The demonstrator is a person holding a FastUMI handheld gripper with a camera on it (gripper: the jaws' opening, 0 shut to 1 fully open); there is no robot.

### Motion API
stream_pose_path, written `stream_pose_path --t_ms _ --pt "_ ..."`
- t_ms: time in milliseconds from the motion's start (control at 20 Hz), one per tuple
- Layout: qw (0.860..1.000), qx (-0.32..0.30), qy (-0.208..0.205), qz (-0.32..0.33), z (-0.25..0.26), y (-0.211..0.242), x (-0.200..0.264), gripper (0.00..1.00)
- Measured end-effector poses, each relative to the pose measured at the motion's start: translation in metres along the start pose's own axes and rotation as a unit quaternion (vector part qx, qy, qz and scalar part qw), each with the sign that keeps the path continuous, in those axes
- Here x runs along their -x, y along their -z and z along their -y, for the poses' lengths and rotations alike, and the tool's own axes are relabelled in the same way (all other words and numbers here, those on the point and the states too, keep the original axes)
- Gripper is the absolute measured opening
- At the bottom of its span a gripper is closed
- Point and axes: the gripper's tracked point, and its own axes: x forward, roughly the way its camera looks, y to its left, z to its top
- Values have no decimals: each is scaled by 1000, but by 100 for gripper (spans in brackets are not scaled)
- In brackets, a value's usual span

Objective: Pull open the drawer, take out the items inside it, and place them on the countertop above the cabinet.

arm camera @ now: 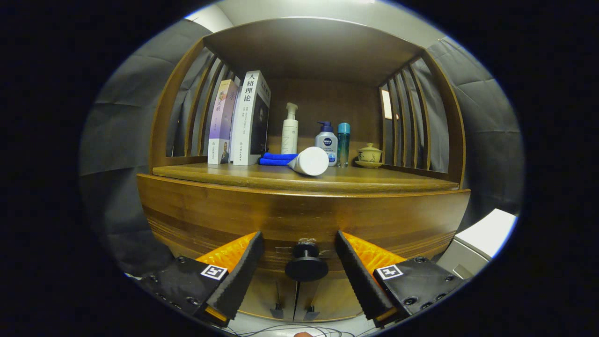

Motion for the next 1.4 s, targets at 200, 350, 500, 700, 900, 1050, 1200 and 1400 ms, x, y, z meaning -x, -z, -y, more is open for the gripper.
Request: stream_pose_path --t_ms 200,350,500,700,900,1050,1200,1400 --pt "1000 8 3 -1 2 0 -11 99" --pt "1000 15 7 3 2 -2 -13 99" --pt "1000 12 -15 2 -1 -8 -2 98" --pt "998 1 -33 49 9 -53 44 98" --pt "997 -12 -48 65 16 -89 100 98" --pt "995 -18 -54 78 22 -111 131 98" --pt "994 -20 -61 89 23 -124 159 98" --pt "992 -32 -72 98 25 -130 187 98"
